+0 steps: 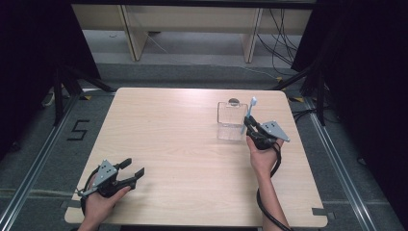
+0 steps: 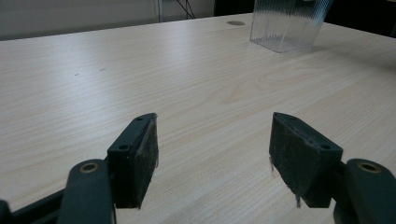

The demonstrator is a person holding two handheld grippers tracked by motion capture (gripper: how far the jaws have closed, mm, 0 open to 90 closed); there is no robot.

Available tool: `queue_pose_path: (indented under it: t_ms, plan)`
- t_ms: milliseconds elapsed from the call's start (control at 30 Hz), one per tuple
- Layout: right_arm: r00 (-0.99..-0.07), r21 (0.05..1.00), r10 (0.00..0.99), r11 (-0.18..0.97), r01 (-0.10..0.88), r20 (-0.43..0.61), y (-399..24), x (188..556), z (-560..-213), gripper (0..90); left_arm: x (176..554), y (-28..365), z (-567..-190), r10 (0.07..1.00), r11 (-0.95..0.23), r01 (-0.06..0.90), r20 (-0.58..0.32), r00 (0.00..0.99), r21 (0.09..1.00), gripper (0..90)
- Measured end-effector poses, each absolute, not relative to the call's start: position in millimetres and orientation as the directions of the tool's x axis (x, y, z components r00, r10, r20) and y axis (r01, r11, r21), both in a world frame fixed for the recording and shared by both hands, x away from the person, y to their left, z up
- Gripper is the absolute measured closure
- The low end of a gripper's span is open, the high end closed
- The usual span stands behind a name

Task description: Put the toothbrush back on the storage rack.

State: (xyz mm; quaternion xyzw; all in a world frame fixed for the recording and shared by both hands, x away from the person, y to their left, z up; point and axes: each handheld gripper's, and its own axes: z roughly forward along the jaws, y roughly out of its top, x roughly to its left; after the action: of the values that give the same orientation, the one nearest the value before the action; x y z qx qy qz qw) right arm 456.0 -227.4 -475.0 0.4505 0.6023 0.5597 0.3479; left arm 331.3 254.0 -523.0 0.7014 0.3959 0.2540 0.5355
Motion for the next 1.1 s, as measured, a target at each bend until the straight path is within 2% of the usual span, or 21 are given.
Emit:
queue_pose_path:
  t_ms: [133,200,500,1100]
  plan:
    - [-0.355,0.991,0.933,-0.010,0.135,0.058,-229.6,458.0,-475.3,78.0,331.9,253.3,-523.7,0.825,-0.107,0.275,-0.069,0.561,0.956,32.3]
    - [-0.357,0.988,0.930,-0.029,0.154,0.083,-228.8,457.8,-475.8,77.8,331.2,253.7,-523.0,0.828,-0.115,0.284,-0.066,0.556,0.952,32.3]
    - [-0.359,0.989,0.930,-0.026,0.145,0.077,-228.5,456.5,-475.8,77.1,331.1,253.2,-522.8,0.828,-0.121,0.284,-0.061,0.557,0.951,32.3]
    - [-0.345,0.989,0.936,-0.021,0.149,0.072,-243.8,430.2,-468.3,66.7,330.8,250.4,-523.5,0.823,-0.120,0.274,-0.059,0.565,0.954,32.3]
